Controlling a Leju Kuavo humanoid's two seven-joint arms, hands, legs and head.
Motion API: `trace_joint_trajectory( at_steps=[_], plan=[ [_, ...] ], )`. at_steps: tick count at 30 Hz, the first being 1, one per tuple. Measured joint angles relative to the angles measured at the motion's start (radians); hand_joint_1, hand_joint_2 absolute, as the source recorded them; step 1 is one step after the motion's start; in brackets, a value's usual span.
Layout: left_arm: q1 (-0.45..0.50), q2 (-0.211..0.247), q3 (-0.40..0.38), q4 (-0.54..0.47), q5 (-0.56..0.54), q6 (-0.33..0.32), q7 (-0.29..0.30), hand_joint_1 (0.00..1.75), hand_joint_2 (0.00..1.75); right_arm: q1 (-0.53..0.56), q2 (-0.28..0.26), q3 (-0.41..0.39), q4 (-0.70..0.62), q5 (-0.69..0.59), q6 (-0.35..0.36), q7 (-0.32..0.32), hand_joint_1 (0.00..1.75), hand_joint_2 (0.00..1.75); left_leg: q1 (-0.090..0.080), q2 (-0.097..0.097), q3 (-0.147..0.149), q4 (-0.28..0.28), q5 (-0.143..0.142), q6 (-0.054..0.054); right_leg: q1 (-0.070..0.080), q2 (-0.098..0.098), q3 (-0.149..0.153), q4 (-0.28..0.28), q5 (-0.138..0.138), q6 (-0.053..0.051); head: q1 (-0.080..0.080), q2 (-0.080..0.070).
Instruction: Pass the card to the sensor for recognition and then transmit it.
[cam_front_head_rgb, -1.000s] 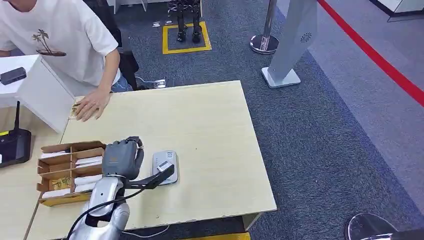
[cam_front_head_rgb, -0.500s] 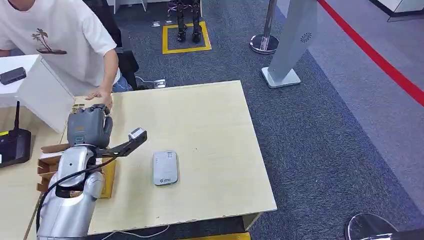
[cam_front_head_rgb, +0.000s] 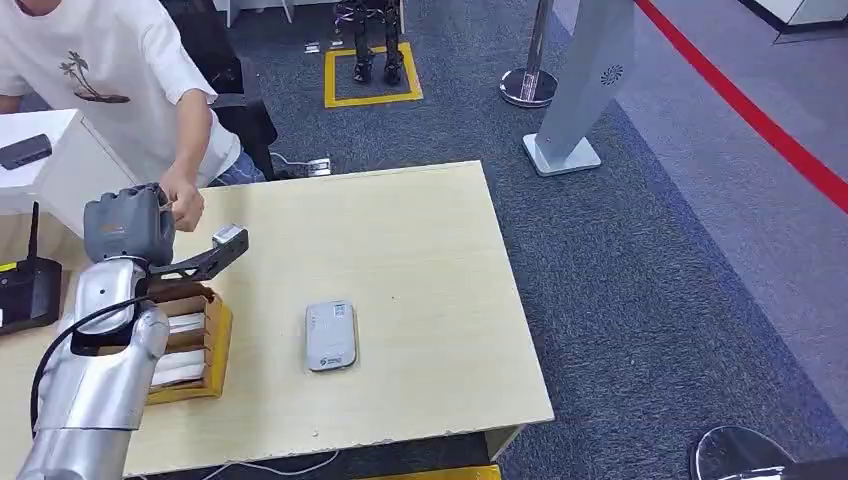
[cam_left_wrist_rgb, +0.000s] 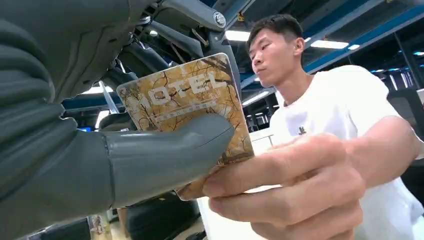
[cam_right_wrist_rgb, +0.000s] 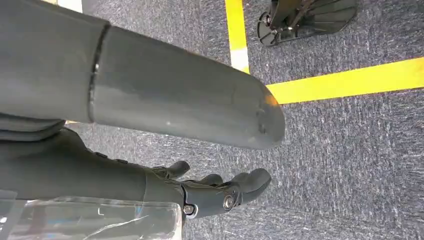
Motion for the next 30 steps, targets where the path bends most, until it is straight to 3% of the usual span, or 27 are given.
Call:
trace_joint_trajectory(
  at_steps=[5,17,18,19,20,25,30],
  plan=[
    [-0.046,0.001,0.000,0.060,0.000,0.002,-0.002,1.75,1.75,0.000,0.000,0.000,0.000,0.000,0.002,0.000,0.00,1.75,0.000,0.000,0.000,0.000,0.000,0.000,0.000,0.000,0.000,0.000,0.000,0.000,0.000,0.000],
    [-0.059,-0.002,0.000,0.087,0.000,0.007,-0.009,1.75,1.75,-0.001,0.000,0.000,0.000,-0.001,0.002,0.000,0.00,1.75,0.000,0.000,0.000,0.000,0.000,0.000,0.000,0.000,-0.001,0.000,0.000,0.000,0.000,0.000],
    [-0.060,-0.003,0.000,0.089,0.000,0.007,-0.010,0.10,1.75,-0.001,0.000,0.000,0.000,-0.001,0.002,0.000,0.00,1.75,0.000,0.000,0.000,0.000,0.000,0.000,0.000,0.000,-0.001,0.000,0.000,0.000,0.000,0.000],
    [-0.061,-0.005,0.000,0.089,0.000,0.007,-0.010,0.00,1.75,-0.001,0.000,0.000,0.000,-0.001,0.002,0.000,0.00,1.75,0.000,0.000,0.000,0.000,0.000,0.000,0.000,0.000,-0.001,0.000,0.000,0.000,0.000,0.000],
    [-0.062,-0.006,0.000,0.089,0.000,0.007,-0.009,0.00,0.00,0.000,0.000,0.000,0.000,-0.001,0.002,0.000,0.00,1.75,0.000,0.000,0.000,0.000,0.000,0.000,0.000,0.000,-0.001,0.000,0.000,0.000,0.000,0.000],
    [-0.062,-0.008,-0.005,0.087,0.000,0.014,0.032,0.00,0.00,0.000,0.000,0.000,0.000,-0.002,0.000,0.000,0.00,1.75,0.000,0.000,0.000,0.000,0.000,0.000,0.000,0.000,0.000,0.000,0.000,0.000,0.000,0.000],
    [-0.062,-0.016,-0.006,0.069,-0.001,0.011,0.009,0.00,0.00,0.000,0.000,0.000,0.000,-0.005,-0.001,0.003,0.00,1.75,0.000,0.000,0.000,0.000,0.000,0.000,0.000,0.000,0.000,0.000,0.000,0.000,0.000,0.000]
  ],
)
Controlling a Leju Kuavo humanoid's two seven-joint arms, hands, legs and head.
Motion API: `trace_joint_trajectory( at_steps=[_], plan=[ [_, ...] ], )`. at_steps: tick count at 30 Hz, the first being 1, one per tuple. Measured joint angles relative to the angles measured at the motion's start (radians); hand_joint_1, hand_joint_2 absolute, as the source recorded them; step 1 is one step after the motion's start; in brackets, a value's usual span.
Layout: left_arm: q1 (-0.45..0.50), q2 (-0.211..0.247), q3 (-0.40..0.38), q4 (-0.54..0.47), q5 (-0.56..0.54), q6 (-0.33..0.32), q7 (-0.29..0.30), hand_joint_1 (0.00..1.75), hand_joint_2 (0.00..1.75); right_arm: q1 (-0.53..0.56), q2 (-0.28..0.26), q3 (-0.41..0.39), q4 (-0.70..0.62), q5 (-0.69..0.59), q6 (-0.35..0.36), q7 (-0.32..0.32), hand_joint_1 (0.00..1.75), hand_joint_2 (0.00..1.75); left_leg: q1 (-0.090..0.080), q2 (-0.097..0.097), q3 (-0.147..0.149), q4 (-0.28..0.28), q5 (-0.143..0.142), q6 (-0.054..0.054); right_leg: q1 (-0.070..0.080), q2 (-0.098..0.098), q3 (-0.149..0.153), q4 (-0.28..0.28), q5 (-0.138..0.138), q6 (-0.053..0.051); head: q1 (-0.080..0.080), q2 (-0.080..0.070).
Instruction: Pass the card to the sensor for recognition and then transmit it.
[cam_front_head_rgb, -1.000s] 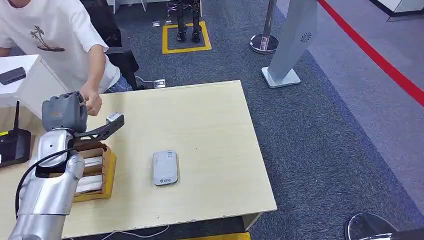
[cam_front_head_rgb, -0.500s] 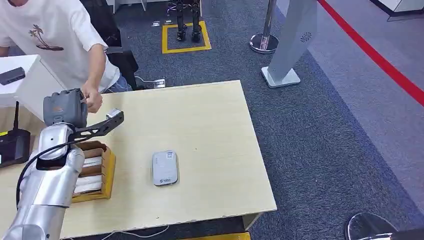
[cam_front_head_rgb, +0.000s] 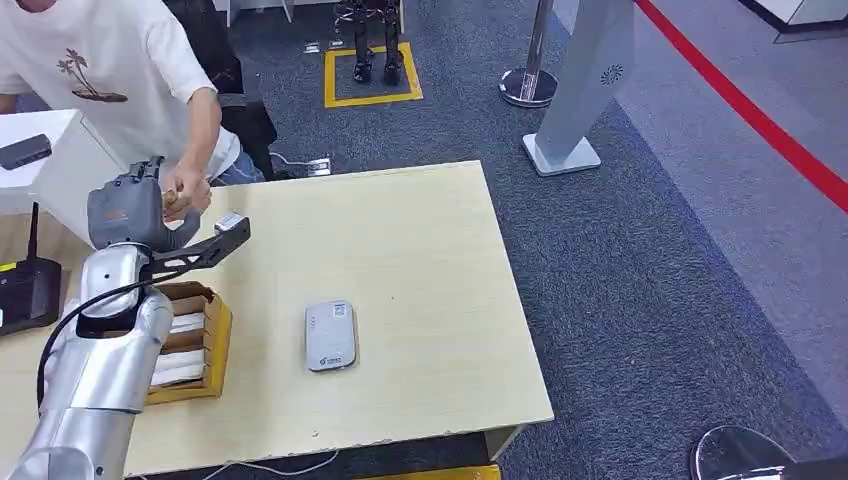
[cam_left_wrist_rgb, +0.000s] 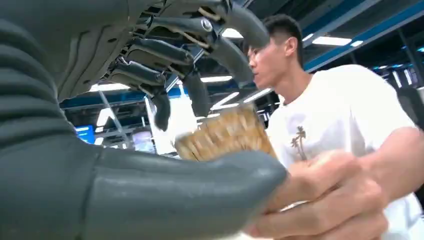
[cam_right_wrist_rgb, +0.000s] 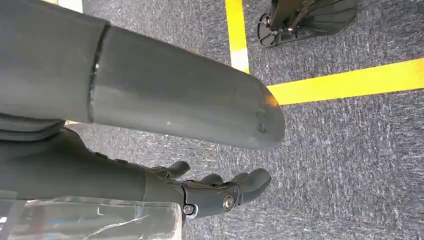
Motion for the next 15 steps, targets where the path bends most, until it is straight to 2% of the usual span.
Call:
trace_joint_trajectory(
  at_steps=[4,5,9,12,15],
  plan=[
    [0.001,-0.011,0.000,-0.028,0.000,-0.008,-0.020,0.00,0.00,0.000,0.000,0.000,0.000,-0.004,0.000,0.000,0.00,1.75,0.000,0.000,0.000,0.000,0.000,0.000,0.000,0.000,0.000,0.000,0.000,0.000,0.000,0.000],
    [0.002,-0.014,-0.001,-0.036,0.000,-0.012,-0.026,0.00,1.75,0.000,0.000,0.000,0.000,-0.005,0.000,0.000,0.00,1.75,0.000,0.000,0.000,0.000,0.000,0.000,0.000,0.000,0.000,0.000,0.000,0.000,0.000,0.000],
    [0.017,-0.039,-0.001,-0.069,0.003,-0.045,-0.102,0.00,1.75,0.000,0.000,0.000,0.000,-0.010,-0.001,0.000,0.00,1.75,0.000,0.000,0.000,0.000,0.000,0.000,0.000,0.000,0.000,0.000,0.000,0.000,0.000,0.000],
    [0.043,-0.066,0.000,-0.093,0.057,-0.108,-0.217,0.00,1.75,0.000,0.000,-0.001,0.000,-0.021,-0.001,0.000,0.00,1.75,0.000,0.000,0.000,0.000,0.000,0.000,0.000,0.000,0.000,0.000,0.000,0.000,0.000,0.000],
    [0.073,-0.079,0.000,-0.107,0.132,-0.174,-0.273,0.00,1.75,0.000,-0.002,-0.003,0.000,-0.036,0.000,0.000,0.00,1.75,0.000,0.001,0.000,0.000,0.000,0.000,0.000,0.001,0.000,0.000,0.000,0.000,0.000,0.000]
  ],
)
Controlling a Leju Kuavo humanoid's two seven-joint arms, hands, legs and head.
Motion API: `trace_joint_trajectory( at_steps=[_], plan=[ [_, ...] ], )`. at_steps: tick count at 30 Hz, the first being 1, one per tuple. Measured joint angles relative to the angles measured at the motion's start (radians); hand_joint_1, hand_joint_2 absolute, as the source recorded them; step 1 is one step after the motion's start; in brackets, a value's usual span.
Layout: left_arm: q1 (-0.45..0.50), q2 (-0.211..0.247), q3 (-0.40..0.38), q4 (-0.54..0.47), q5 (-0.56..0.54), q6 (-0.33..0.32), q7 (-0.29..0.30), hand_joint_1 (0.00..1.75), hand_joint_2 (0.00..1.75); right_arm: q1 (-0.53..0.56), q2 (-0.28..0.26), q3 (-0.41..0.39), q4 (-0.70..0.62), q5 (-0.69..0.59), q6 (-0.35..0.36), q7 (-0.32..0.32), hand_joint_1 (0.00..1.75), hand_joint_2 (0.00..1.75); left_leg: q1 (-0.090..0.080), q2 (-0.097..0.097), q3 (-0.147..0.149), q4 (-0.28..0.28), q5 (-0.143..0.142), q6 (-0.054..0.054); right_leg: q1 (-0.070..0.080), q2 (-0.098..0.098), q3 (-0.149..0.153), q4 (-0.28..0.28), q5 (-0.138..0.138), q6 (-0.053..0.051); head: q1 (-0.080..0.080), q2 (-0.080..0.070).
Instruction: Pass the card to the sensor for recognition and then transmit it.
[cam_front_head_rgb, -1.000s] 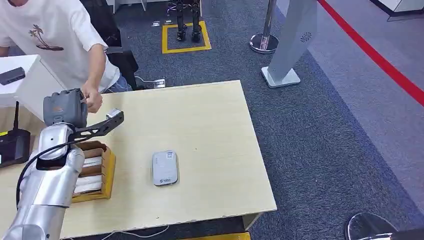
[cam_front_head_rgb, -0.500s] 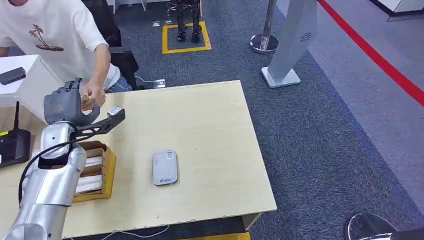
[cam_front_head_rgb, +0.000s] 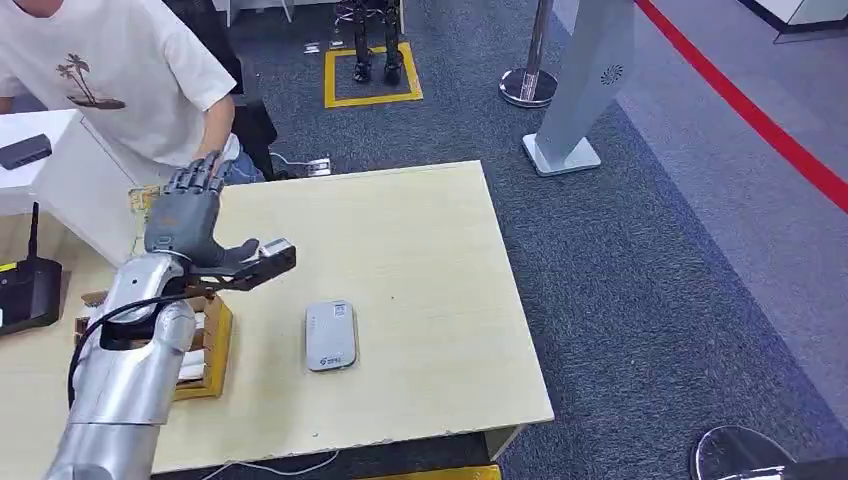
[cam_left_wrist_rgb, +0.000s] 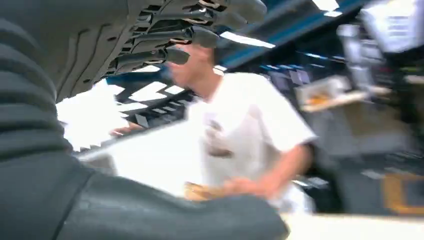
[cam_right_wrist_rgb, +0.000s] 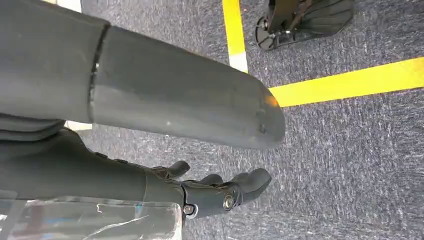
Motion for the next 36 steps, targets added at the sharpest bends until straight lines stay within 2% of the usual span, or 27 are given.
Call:
trace_joint_trajectory(
  at_steps=[4,8,11,17,25,28,30,34,36],
  plan=[
    [0.034,0.011,-0.008,-0.022,0.120,-0.060,-0.019,0.00,1.75,0.003,-0.004,-0.006,0.000,-0.012,0.000,0.001,0.00,1.75,0.000,0.000,0.000,0.000,0.000,0.000,0.000,0.000,0.000,0.000,0.000,0.000,0.000,0.000],
    [0.083,0.077,-0.060,-0.066,0.289,-0.116,-0.017,0.00,1.75,0.003,-0.007,-0.014,0.000,-0.023,-0.001,0.001,0.00,1.75,0.001,0.001,0.000,-0.001,0.000,0.000,0.000,0.001,-0.001,0.000,0.000,0.000,0.000,0.000],
    [0.127,0.153,-0.111,-0.108,0.377,-0.136,-0.003,0.00,1.75,0.006,-0.009,-0.022,0.000,-0.024,-0.002,0.000,0.00,1.75,0.001,0.001,0.000,-0.001,0.000,0.000,0.000,0.001,-0.001,0.000,0.000,0.000,0.000,0.000],
    [0.222,0.281,-0.147,-0.190,0.442,-0.138,0.036,0.00,1.75,0.007,-0.013,-0.025,0.000,-0.025,-0.004,-0.002,0.00,1.75,0.001,0.001,0.000,-0.001,0.000,0.000,0.000,0.001,-0.001,0.000,-0.001,-0.001,0.000,0.000],
    [0.352,0.346,-0.147,-0.280,0.447,-0.119,0.065,0.00,1.75,0.008,-0.013,-0.025,0.000,-0.018,-0.006,-0.009,0.00,1.75,0.000,0.000,0.000,-0.001,0.000,0.000,0.000,0.001,-0.001,0.000,-0.001,0.000,0.000,0.000],
    [0.384,0.352,-0.147,-0.309,0.443,-0.105,0.066,0.00,1.75,0.008,-0.013,-0.025,0.000,-0.015,-0.006,-0.010,0.00,1.75,0.000,0.000,0.000,-0.001,0.000,0.000,0.000,0.000,-0.001,0.000,-0.001,0.000,0.000,0.000],
    [0.401,0.341,-0.147,-0.326,0.425,-0.072,0.065,0.00,1.75,0.007,-0.013,-0.025,0.000,-0.014,-0.006,-0.011,0.00,1.75,0.000,0.000,0.000,-0.001,0.000,0.000,0.000,0.000,-0.001,0.000,-0.001,0.000,0.000,0.000],
    [0.429,0.236,-0.135,-0.356,0.343,0.037,0.055,0.00,1.75,0.006,-0.013,-0.025,0.000,-0.010,-0.006,-0.010,0.00,1.75,0.000,-0.002,0.000,-0.001,0.000,0.000,0.000,-0.002,0.000,0.000,-0.001,0.000,0.000,0.000],
    [0.441,0.190,-0.135,-0.369,0.311,0.057,0.055,0.00,1.75,0.005,-0.011,-0.025,0.001,-0.009,-0.006,-0.009,0.00,1.75,0.000,-0.001,0.000,0.000,-0.001,0.000,0.000,-0.002,0.000,-0.001,-0.001,0.000,0.000,0.000]
  ],
)
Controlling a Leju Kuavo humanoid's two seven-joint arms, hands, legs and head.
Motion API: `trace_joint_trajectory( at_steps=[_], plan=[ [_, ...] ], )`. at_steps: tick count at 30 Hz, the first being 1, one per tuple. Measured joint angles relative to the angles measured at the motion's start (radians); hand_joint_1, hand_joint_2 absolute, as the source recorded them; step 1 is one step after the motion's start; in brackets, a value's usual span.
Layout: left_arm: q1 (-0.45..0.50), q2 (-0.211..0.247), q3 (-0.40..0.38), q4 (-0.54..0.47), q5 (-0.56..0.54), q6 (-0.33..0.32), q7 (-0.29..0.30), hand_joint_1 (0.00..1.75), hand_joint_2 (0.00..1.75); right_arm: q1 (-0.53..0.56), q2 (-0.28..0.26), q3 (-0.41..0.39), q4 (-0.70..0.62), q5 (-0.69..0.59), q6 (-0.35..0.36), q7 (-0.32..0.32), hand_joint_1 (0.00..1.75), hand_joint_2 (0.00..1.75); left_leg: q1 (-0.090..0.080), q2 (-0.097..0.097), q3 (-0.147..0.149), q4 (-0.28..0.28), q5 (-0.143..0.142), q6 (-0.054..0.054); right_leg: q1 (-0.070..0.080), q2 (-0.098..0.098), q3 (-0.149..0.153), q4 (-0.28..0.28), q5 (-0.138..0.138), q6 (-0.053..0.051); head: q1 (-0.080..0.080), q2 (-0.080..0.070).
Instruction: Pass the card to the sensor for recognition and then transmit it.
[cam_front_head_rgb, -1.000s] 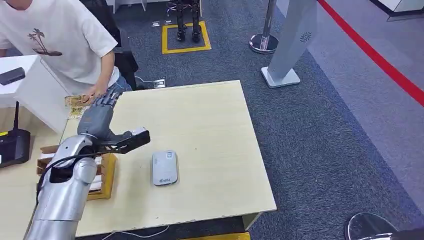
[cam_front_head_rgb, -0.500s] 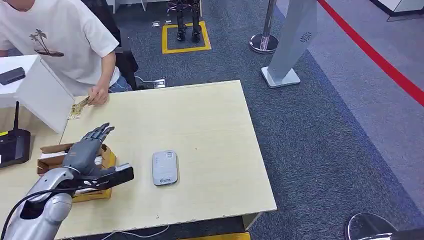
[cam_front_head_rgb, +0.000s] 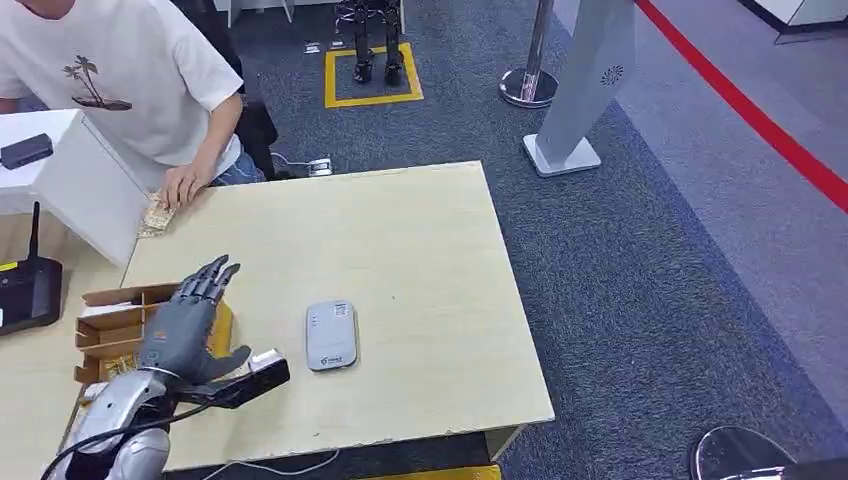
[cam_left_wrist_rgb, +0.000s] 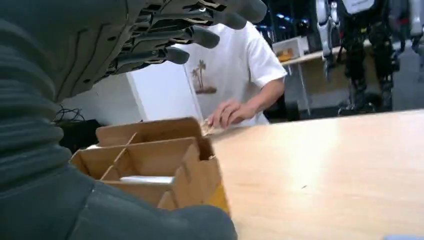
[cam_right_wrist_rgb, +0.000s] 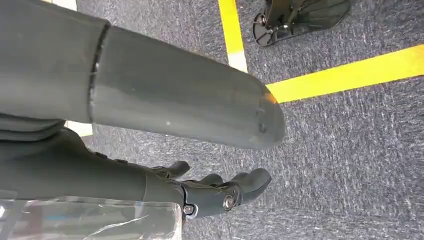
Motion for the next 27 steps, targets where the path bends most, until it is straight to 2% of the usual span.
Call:
trace_joint_trajectory(
  at_steps=[5,13,18,22,27],
  plan=[
    [0.025,-0.060,0.000,-0.022,-0.006,0.003,-0.005,0.00,1.75,0.000,0.002,0.000,0.002,0.001,0.000,0.000,0.00,1.75,0.000,-0.001,0.000,0.000,0.000,0.000,0.000,0.000,0.000,0.000,0.000,0.000,0.000,0.000],
    [0.036,-0.090,0.002,-0.037,-0.011,0.002,-0.013,0.00,1.75,0.000,0.002,0.000,0.003,0.001,0.000,0.000,0.00,1.75,0.001,0.000,0.000,0.000,0.000,0.000,0.000,0.000,0.000,0.000,0.000,0.000,0.000,0.000],
    [0.053,-0.090,0.012,-0.048,-0.037,-0.015,-0.022,0.00,1.75,0.000,0.002,0.000,0.003,-0.009,-0.003,0.002,0.00,1.75,0.001,0.000,0.000,0.000,0.000,0.000,0.000,0.000,0.000,0.000,0.000,0.000,0.000,0.000],
    [0.081,-0.069,0.020,-0.073,-0.053,-0.044,-0.018,0.00,1.75,0.001,0.002,0.000,0.003,-0.021,-0.005,0.002,0.00,1.75,0.001,0.000,0.000,0.000,0.000,0.000,0.000,0.000,0.000,0.000,0.000,0.000,0.000,0.000],
    [0.155,-0.051,0.023,-0.131,-0.104,-0.040,0.020,0.00,1.75,0.001,0.002,-0.008,0.003,-0.037,-0.011,0.003,0.00,1.75,0.001,0.000,0.000,0.000,0.000,0.000,0.000,0.000,0.000,0.000,-0.001,0.000,0.000,0.000]
  ],
)
